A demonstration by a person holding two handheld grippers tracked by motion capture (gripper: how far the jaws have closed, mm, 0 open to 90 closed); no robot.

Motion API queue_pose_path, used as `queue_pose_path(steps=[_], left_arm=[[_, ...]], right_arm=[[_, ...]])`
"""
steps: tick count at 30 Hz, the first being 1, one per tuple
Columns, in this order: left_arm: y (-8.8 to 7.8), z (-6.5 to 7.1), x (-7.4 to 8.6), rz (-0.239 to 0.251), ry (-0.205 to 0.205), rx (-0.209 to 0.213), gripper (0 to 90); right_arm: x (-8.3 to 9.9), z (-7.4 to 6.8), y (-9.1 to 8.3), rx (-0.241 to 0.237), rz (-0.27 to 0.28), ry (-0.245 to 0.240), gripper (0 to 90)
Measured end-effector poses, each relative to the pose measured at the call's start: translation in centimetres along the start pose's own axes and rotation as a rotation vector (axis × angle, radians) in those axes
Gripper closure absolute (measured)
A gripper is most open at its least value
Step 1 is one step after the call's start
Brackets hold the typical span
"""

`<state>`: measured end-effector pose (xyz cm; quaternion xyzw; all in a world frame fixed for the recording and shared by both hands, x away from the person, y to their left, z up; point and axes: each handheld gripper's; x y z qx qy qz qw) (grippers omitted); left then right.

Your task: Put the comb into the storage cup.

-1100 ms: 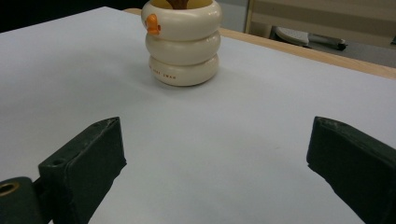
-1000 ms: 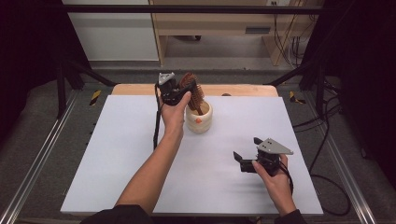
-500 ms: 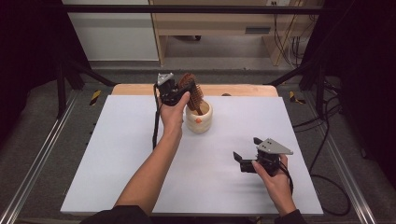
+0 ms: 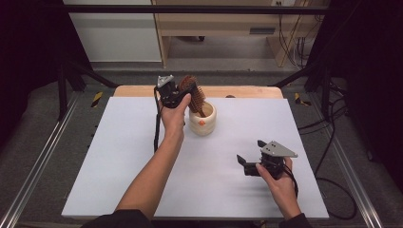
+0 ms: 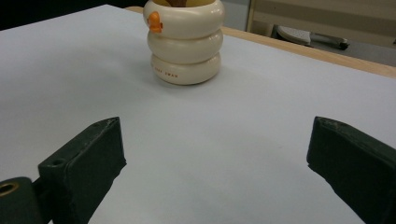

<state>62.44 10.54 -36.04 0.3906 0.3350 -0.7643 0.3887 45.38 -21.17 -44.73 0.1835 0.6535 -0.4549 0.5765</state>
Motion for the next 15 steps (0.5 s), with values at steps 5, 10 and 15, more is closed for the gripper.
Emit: queue_pose_path(steps=[5, 10, 15], left_arm=[[-0.01, -0.09, -0.02, -0.002, -0.003, -0.003, 47.8], [-0.05, -0.35, 0.04, 0.003, -0.018, -0.006, 47.4], [-0.08, -0.58, 0.04, 0.003, -0.03, -0.005, 47.0]], right_arm=[[0.0, -0.05, 0.03, -0.002, 0.0, -0.002, 4.3], [0.0, -0.06, 0.04, -0.005, -0.002, -0.003, 4.3], [0.0, -0.15, 0.11, -0.009, -0.005, -0.007, 4.3]])
Point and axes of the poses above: each handheld gripper's, and its own axes: y roughly forward along the jaws, x roughly out of its underside, z roughly to its right, and after that the axes turned 5 degrees about -y, right-handed
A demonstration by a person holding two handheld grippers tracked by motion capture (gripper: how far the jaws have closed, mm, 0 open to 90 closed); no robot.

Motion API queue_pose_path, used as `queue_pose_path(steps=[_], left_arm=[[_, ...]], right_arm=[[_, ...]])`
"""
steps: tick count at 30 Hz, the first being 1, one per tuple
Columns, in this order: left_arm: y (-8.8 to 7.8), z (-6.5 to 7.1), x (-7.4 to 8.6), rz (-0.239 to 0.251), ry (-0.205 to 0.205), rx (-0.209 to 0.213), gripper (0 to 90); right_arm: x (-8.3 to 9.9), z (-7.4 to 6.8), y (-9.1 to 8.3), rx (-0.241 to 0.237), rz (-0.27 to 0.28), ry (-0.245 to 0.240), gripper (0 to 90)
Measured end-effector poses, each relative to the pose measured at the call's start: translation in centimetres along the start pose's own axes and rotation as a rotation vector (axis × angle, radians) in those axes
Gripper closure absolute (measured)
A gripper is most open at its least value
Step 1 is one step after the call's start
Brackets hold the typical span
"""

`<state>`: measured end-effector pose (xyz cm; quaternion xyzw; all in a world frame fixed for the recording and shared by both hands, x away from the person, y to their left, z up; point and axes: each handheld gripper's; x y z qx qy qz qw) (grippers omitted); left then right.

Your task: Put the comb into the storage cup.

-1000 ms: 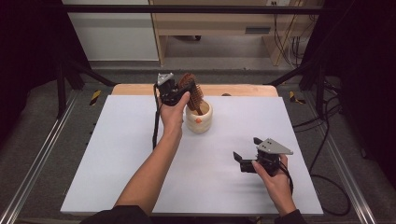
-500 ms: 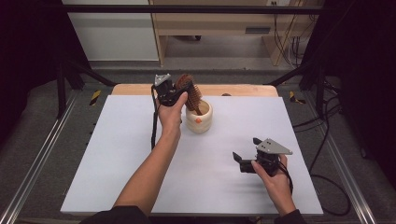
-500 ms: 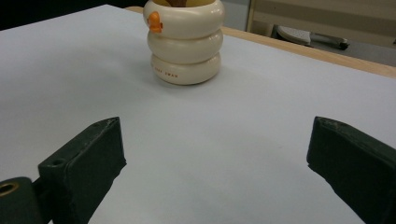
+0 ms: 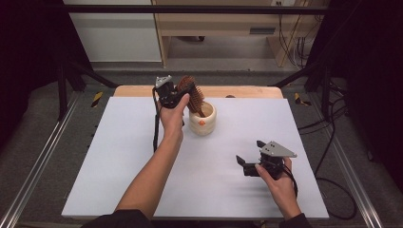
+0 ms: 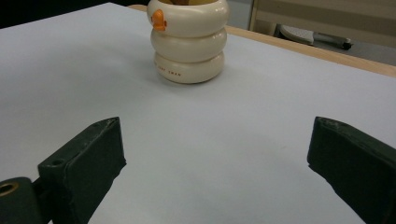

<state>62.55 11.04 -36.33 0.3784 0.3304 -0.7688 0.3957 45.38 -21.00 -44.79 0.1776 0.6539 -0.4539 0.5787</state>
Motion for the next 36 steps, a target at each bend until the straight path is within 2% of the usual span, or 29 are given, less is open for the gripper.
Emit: queue_pose_path(steps=[12, 36], left_arm=[[-0.11, -0.51, -0.03, -0.002, -0.03, -0.001, 45.9], [-0.16, -0.46, 0.15, 0.001, 0.003, -0.001, 40.3]], right_arm=[[0.0, -0.07, 0.04, 0.0, -0.004, -0.007, 4.3], [0.0, -0.11, 0.04, -0.002, -0.004, -0.008, 4.3]])
Point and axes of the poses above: each handheld gripper's, and its own axes: y roughly forward along the jaws, x roughly out of its underside, z roughly to its right, and after that the axes turned 5 degrees about -y, right-handed
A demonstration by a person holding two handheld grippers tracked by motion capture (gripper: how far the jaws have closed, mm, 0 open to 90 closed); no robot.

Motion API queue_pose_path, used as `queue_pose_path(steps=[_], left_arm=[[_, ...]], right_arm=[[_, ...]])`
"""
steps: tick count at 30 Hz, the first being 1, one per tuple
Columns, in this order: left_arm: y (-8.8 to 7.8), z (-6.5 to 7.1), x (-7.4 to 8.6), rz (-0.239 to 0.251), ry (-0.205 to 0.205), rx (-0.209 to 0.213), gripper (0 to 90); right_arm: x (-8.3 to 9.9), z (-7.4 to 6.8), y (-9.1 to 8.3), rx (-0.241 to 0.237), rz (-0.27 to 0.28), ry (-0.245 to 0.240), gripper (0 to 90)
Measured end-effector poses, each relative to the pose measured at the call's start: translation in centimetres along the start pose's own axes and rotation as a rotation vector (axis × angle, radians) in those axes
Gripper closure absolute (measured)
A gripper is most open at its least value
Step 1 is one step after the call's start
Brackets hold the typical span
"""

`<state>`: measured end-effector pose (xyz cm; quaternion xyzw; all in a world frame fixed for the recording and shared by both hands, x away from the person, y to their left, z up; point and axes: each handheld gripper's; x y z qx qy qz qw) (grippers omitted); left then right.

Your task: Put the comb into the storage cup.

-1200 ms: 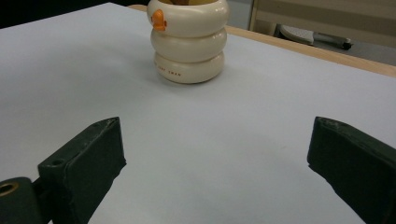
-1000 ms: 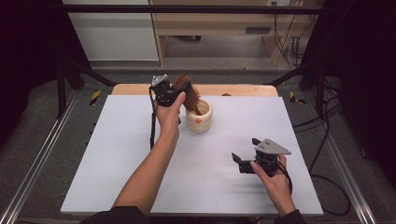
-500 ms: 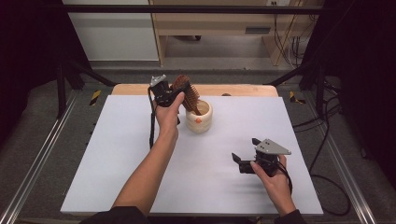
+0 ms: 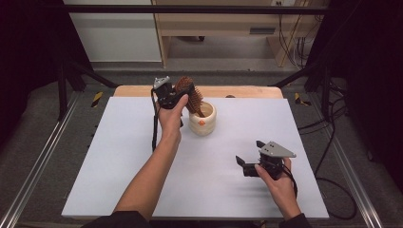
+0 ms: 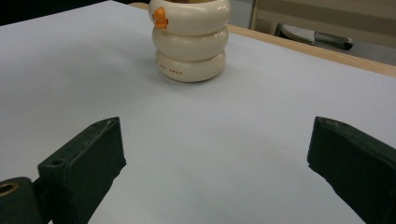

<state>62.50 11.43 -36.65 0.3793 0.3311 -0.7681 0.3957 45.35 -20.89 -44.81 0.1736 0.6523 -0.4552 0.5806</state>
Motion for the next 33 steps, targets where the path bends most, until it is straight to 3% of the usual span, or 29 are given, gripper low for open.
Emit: queue_pose_path(steps=[7, 14, 29, 33], left_arm=[[-0.03, 0.11, 0.05, 0.006, 0.013, -0.005, 38.4], [-0.16, 0.32, 0.27, 0.013, 0.069, -0.023, 34.5], [-0.35, 0.1, 0.17, 0.024, 0.064, -0.034, 29.0], [-0.54, 0.38, 0.21, 0.01, 0.106, -0.034, 22.7]], right_arm=[[0.0, 0.03, -0.02, 0.0, 0.0, -0.002, 4.3], [0.0, -0.02, 0.01, -0.001, -0.002, 0.0, 4.3], [0.05, -0.19, 0.3, -0.009, -0.009, -0.004, 4.1], [-0.01, -0.3, 0.31, -0.01, -0.009, -0.015, 4.2]])
Point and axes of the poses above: each handheld gripper's, and its own axes: y roughly forward along the jaws, x roughly out of its underside, z roughly to its right, and after that the axes turned 5 degrees about -y, right-handed
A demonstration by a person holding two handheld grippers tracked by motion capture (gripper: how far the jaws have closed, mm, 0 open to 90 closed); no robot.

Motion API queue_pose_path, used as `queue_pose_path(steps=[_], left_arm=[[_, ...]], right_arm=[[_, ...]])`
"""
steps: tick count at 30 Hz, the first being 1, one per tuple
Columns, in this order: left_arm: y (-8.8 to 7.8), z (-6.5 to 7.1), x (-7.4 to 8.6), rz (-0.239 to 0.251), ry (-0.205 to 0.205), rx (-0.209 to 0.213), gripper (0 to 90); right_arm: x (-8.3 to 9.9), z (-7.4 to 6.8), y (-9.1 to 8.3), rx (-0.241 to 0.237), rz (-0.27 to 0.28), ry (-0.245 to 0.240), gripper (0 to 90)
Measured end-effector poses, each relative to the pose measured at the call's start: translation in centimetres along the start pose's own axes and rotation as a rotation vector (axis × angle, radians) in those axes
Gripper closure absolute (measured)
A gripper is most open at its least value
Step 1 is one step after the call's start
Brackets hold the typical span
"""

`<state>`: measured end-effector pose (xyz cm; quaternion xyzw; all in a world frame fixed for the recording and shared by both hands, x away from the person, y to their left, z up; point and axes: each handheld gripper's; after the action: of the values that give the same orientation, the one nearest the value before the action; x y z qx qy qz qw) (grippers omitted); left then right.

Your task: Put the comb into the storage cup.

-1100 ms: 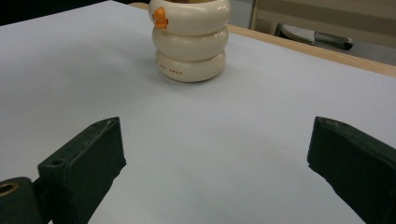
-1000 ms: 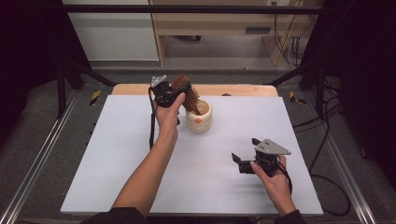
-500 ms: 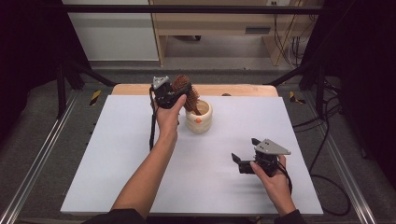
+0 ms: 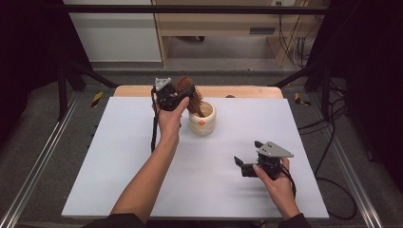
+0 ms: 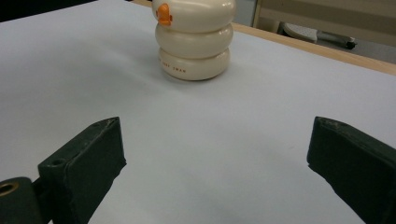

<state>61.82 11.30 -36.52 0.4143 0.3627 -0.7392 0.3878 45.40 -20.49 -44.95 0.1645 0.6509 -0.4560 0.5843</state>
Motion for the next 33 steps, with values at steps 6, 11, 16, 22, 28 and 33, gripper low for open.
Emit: queue_pose_path(steps=[6, 11, 16, 22, 28, 33], left_arm=[[-0.1, 0.1, 0.2, 0.0, -0.004, -0.02, 13.4], [-0.3, 0.2, 0.1, 0.003, 0.009, -0.028, 8.2], [-0.6, 0.3, 0.1, 0.0, 0.023, -0.042, 7.3], [-1.0, 0.4, 0.1, -0.008, 0.035, -0.035, 6.9], [-1.1, 0.5, 0.2, -0.018, 0.049, -0.036, 6.0], [-1.6, 0.5, 0.2, -0.02, 0.051, -0.036, 6.0]], right_arm=[[0.0, 0.1, -0.1, 0.003, 0.003, 0.002, 4.2], [0.0, 0.2, -0.1, 0.003, 0.001, 0.006, 4.2], [0.0, 0.2, -0.1, 0.003, 0.003, 0.005, 4.2], [0.0, 0.2, -0.2, 0.002, 0.006, 0.006, 4.1], [0.0, 0.2, -0.2, 0.003, 0.007, 0.012, 4.1], [0.1, 0.3, -0.3, 0.006, 0.007, 0.015, 4.1]])
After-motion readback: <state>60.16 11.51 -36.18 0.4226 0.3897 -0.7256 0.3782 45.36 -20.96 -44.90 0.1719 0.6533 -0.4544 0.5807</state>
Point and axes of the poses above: each handheld gripper's, and its own axes: y roughly forward along the jaws, x roughly out of its underside, z roughly to its right, and after that the axes turned 5 degrees about -y, right-handed
